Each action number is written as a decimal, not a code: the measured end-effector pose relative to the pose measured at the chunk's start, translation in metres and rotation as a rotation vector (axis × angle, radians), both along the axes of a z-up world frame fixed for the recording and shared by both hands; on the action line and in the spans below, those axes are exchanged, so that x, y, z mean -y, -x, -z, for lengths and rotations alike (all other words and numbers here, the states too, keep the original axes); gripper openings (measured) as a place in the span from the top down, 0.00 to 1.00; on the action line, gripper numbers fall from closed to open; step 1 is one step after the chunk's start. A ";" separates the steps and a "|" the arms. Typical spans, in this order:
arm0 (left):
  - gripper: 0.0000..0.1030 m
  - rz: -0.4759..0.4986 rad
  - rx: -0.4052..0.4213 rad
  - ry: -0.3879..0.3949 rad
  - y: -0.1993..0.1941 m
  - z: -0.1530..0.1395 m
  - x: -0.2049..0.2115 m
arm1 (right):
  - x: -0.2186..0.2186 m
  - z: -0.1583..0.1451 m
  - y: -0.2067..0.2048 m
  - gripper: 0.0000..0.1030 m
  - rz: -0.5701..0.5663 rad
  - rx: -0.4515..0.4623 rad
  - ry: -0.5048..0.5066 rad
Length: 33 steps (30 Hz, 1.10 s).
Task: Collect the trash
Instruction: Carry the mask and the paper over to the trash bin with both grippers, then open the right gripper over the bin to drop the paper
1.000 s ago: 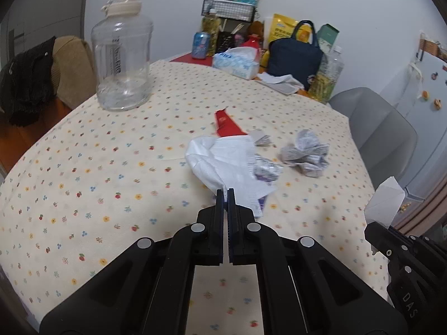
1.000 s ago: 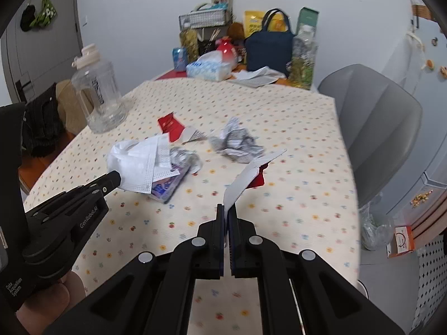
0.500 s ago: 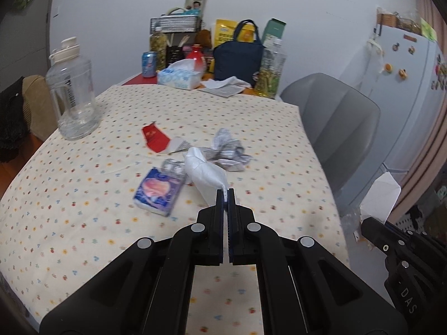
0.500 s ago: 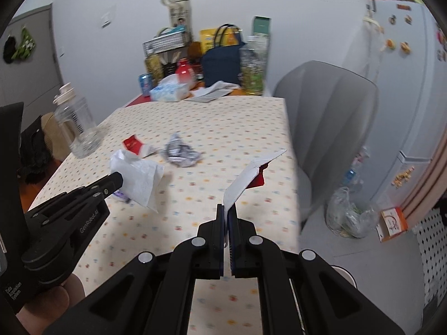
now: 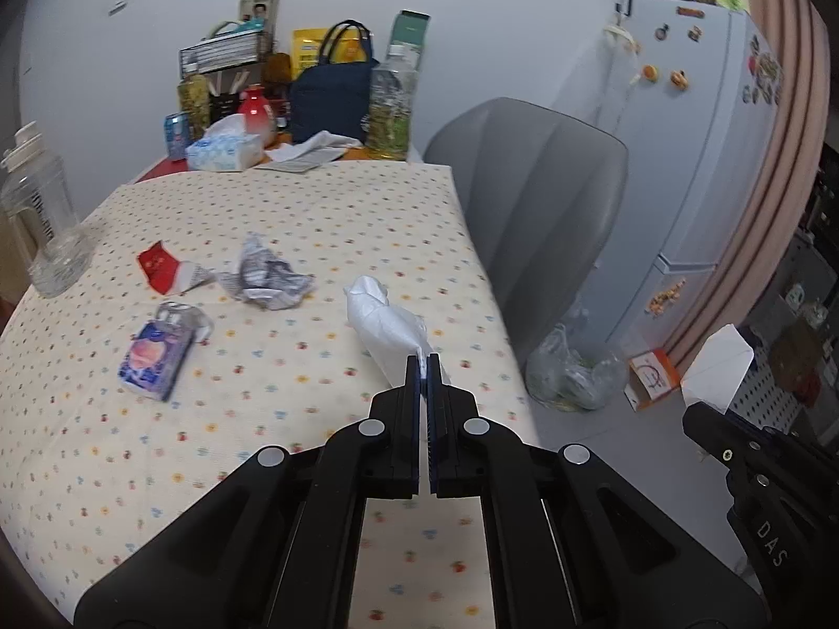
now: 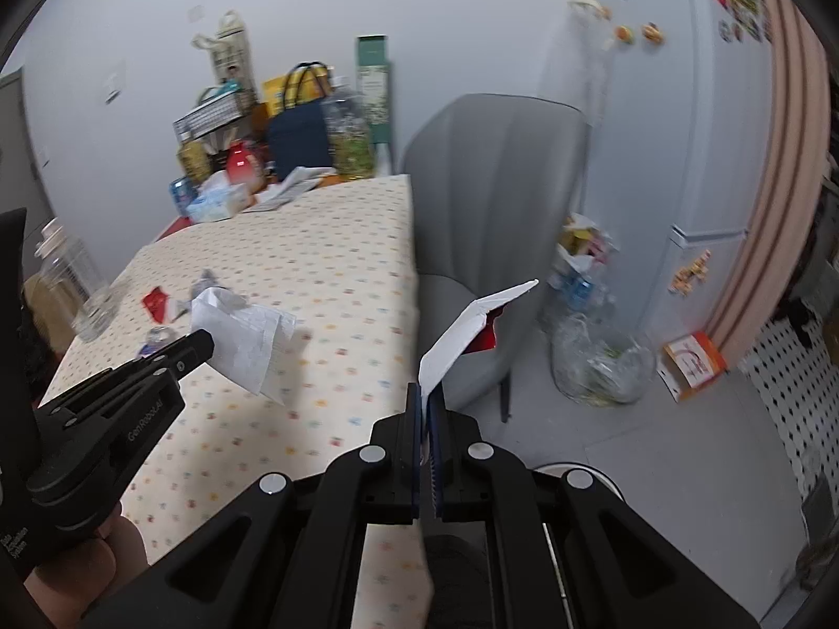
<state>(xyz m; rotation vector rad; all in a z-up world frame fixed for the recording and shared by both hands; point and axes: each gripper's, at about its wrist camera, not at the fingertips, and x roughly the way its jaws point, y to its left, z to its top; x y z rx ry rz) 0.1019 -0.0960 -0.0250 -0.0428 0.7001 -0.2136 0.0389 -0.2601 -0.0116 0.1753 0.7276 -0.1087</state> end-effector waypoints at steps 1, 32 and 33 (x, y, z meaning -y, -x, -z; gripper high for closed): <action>0.97 0.013 -0.002 -0.002 0.000 0.001 0.007 | 0.006 0.002 0.001 0.96 0.012 -0.003 -0.002; 0.97 0.247 -0.109 -0.109 -0.006 0.049 0.146 | 0.133 0.092 0.018 0.93 0.240 -0.142 -0.127; 0.97 0.251 -0.114 -0.112 -0.005 0.051 0.148 | 0.135 0.094 0.018 0.92 0.242 -0.145 -0.128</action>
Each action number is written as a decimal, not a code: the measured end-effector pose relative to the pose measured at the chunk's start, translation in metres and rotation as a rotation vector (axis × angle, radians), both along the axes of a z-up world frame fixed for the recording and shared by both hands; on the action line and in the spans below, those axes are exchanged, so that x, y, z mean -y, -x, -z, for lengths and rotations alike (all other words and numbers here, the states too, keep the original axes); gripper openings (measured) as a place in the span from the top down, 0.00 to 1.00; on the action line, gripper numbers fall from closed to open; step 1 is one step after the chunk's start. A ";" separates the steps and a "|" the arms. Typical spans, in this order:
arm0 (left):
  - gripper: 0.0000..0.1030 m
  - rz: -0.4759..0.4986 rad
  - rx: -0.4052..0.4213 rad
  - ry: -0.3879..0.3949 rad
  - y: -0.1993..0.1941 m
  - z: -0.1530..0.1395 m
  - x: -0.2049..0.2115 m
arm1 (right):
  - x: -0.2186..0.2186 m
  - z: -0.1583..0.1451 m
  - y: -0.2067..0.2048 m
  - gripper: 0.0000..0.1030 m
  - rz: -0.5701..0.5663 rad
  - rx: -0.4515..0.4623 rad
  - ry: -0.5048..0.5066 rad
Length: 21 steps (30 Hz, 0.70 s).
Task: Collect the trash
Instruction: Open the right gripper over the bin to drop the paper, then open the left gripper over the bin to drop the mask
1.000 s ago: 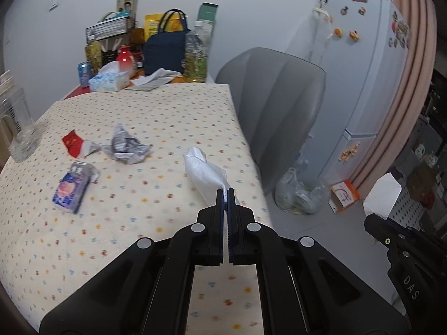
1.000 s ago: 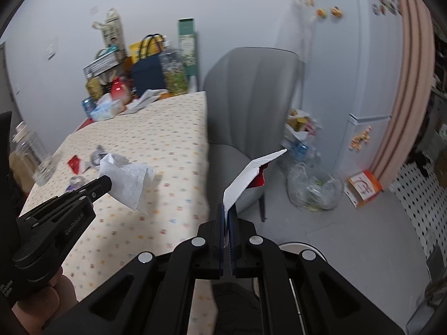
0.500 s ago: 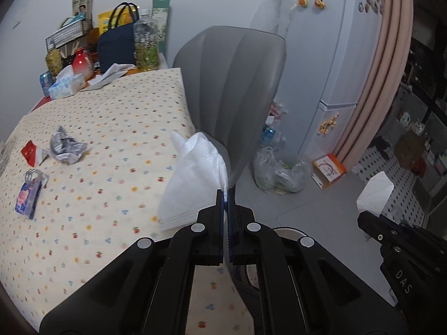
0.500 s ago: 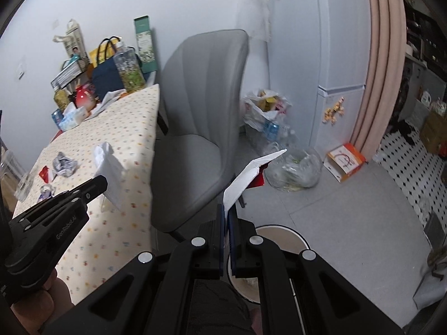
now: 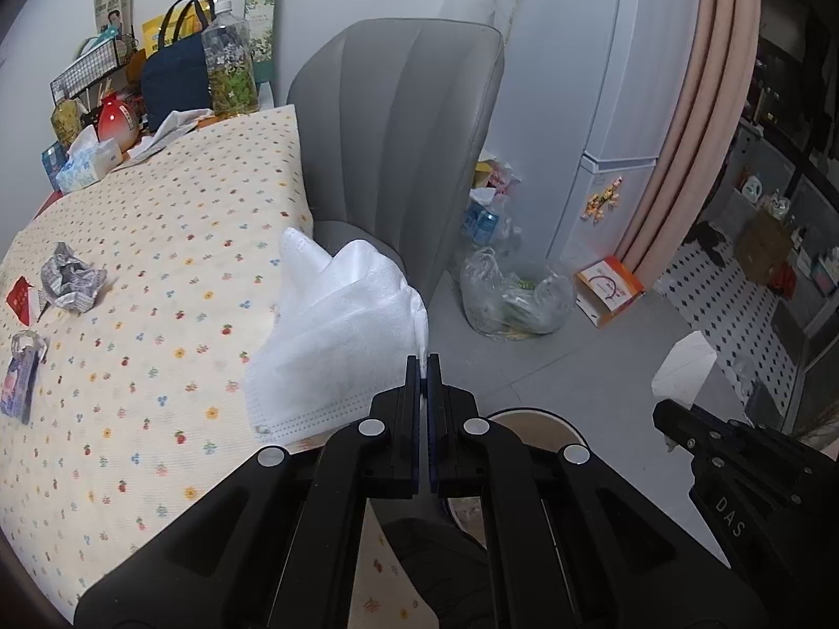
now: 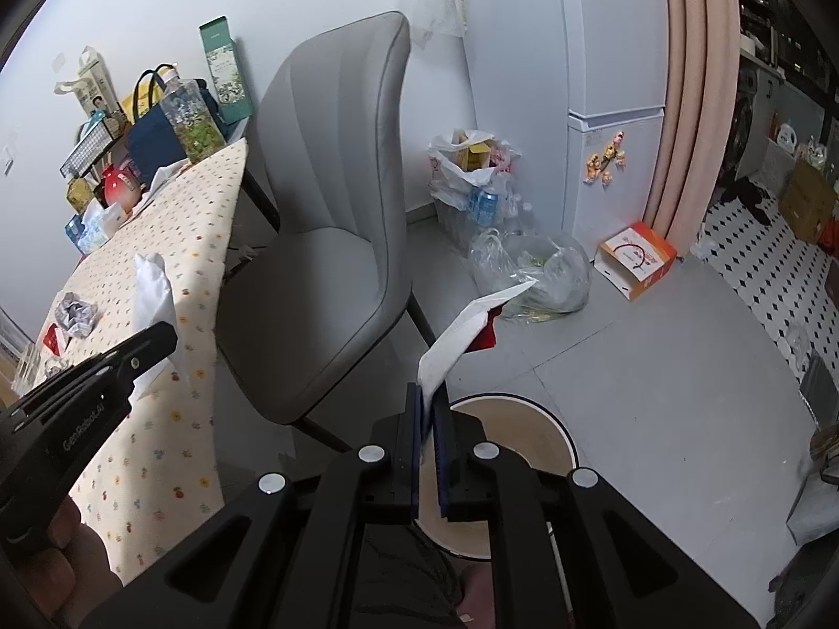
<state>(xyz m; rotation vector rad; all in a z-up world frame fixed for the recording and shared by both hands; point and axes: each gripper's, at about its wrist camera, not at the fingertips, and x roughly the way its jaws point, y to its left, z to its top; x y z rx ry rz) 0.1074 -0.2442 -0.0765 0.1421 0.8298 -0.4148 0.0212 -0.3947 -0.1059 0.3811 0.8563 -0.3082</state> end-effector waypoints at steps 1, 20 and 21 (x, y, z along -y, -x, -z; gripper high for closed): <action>0.97 0.004 -0.002 -0.003 0.000 0.001 0.002 | 0.002 0.002 0.000 0.90 0.003 -0.004 -0.002; 0.97 0.145 -0.022 -0.023 0.024 0.012 0.063 | 0.052 0.005 0.042 0.58 0.142 -0.003 -0.002; 0.97 0.152 -0.024 -0.025 0.026 0.013 0.066 | 0.057 0.004 0.047 0.58 0.158 -0.001 0.002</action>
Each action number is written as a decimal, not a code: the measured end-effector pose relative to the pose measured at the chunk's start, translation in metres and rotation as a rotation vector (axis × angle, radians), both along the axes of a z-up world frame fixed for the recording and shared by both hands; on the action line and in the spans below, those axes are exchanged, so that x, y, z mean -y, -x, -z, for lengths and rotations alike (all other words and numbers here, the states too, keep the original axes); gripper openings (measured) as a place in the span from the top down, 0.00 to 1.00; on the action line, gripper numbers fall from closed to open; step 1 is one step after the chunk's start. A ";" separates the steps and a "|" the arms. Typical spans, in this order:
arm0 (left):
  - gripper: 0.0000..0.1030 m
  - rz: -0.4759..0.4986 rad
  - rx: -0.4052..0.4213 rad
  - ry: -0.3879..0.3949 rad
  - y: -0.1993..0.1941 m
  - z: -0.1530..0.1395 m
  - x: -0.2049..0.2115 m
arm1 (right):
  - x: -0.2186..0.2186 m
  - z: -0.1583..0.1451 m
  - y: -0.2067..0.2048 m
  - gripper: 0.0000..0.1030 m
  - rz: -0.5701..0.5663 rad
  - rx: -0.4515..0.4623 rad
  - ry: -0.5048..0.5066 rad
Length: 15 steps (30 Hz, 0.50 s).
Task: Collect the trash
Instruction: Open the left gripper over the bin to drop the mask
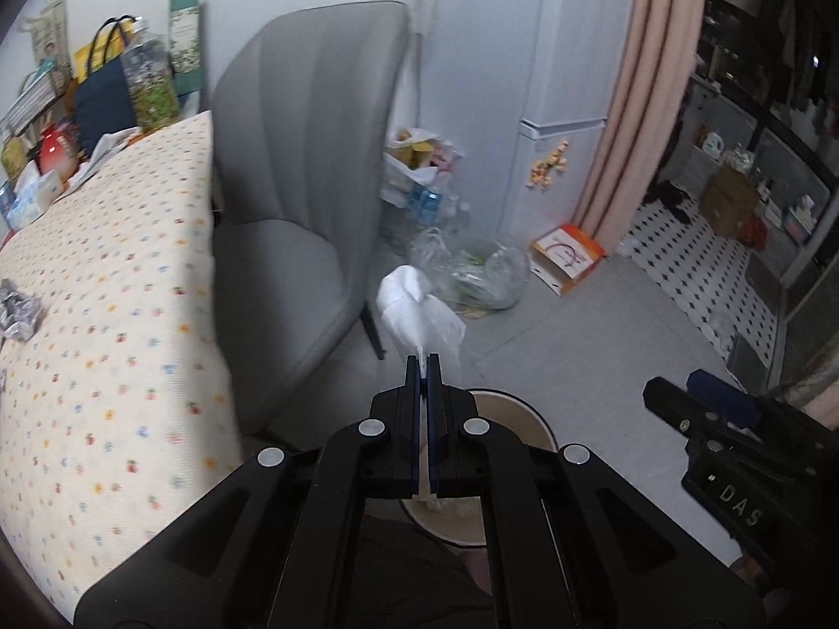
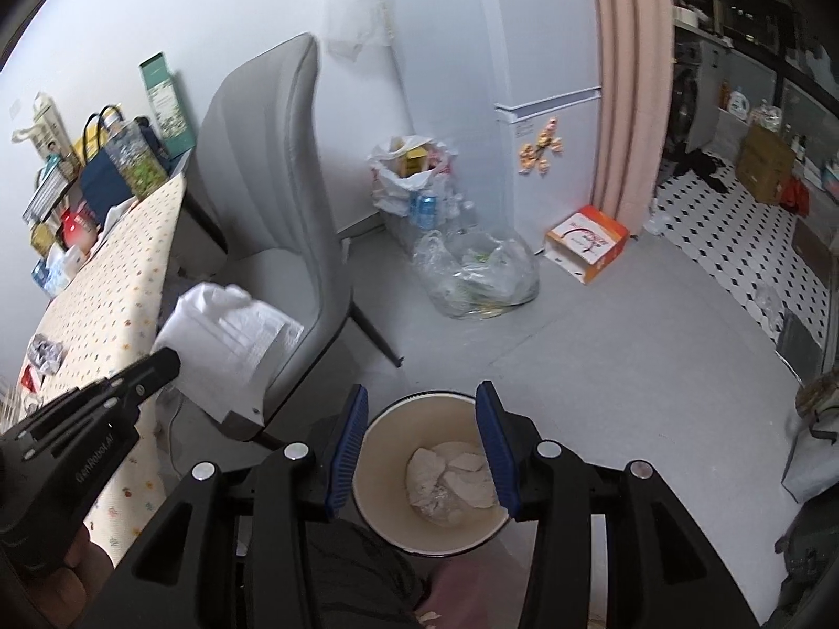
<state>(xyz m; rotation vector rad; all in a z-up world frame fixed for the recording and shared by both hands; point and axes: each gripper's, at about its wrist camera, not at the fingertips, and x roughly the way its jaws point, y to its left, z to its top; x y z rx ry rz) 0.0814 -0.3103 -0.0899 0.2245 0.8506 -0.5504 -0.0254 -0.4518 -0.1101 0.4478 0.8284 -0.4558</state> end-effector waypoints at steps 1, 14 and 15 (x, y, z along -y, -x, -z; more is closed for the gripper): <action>0.97 0.013 -0.005 -0.002 0.003 0.002 0.005 | 0.004 -0.001 0.003 0.57 0.012 0.000 0.002; 0.97 0.149 -0.145 -0.034 0.024 0.045 0.062 | 0.045 0.010 0.047 0.51 0.136 -0.020 0.004; 0.97 0.157 -0.155 -0.029 0.026 0.047 0.064 | 0.048 0.010 0.049 0.50 0.145 -0.021 0.007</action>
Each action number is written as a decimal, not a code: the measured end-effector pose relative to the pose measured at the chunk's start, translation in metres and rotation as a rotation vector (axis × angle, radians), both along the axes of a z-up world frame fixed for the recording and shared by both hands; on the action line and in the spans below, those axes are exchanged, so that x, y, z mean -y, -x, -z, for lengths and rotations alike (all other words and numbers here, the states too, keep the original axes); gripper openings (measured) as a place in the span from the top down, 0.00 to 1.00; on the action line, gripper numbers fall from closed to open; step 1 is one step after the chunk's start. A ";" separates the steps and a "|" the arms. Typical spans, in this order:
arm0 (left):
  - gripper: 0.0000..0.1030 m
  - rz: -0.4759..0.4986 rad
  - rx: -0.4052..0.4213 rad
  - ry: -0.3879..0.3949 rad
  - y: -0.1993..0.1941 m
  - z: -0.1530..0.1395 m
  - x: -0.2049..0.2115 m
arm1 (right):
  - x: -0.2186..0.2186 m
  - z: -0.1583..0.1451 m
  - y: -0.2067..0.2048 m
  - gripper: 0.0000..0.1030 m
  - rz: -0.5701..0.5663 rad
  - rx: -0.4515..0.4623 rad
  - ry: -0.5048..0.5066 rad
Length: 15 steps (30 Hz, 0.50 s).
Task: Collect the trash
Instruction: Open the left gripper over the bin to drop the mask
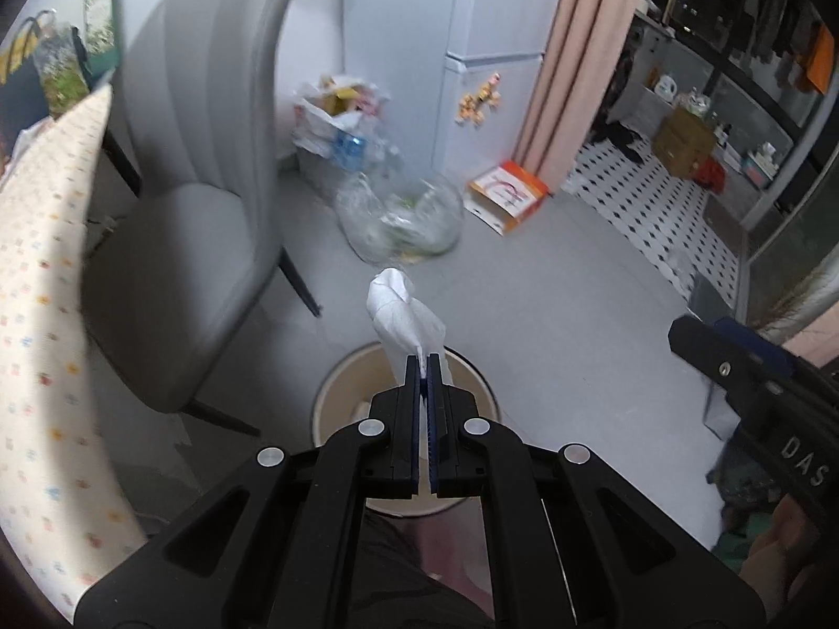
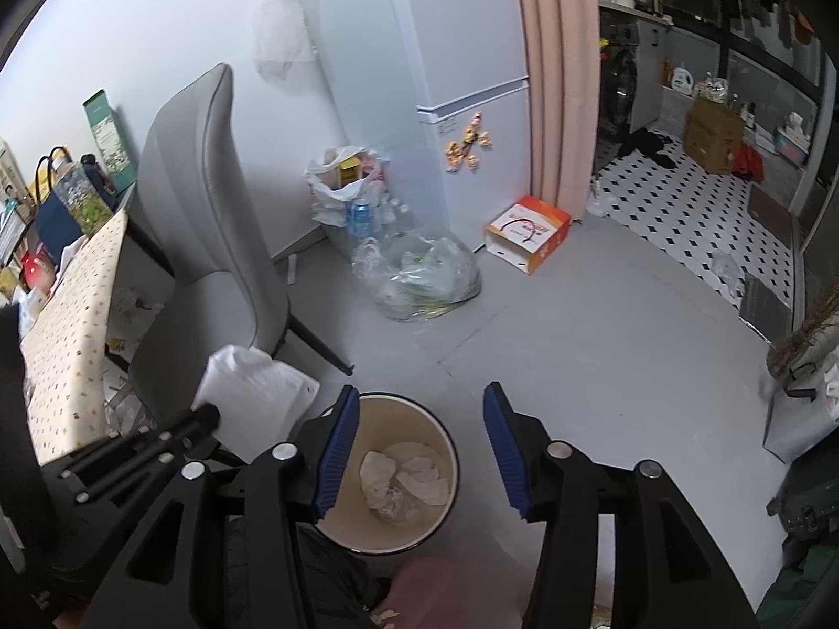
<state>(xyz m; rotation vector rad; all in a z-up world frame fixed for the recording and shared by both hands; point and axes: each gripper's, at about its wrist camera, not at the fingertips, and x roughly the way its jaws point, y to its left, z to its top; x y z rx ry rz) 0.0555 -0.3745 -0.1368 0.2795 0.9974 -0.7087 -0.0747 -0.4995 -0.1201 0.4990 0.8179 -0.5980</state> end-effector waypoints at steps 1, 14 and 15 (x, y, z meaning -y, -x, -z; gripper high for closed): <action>0.96 0.013 -0.012 0.004 0.002 0.002 0.003 | 0.003 0.001 0.001 0.49 0.005 -0.001 0.002; 0.36 -0.022 0.016 0.017 -0.004 -0.003 -0.003 | 0.000 -0.003 -0.001 0.25 0.013 0.008 0.021; 0.31 -0.034 0.033 0.017 -0.005 -0.007 -0.006 | -0.003 -0.006 -0.002 0.21 0.010 0.010 0.027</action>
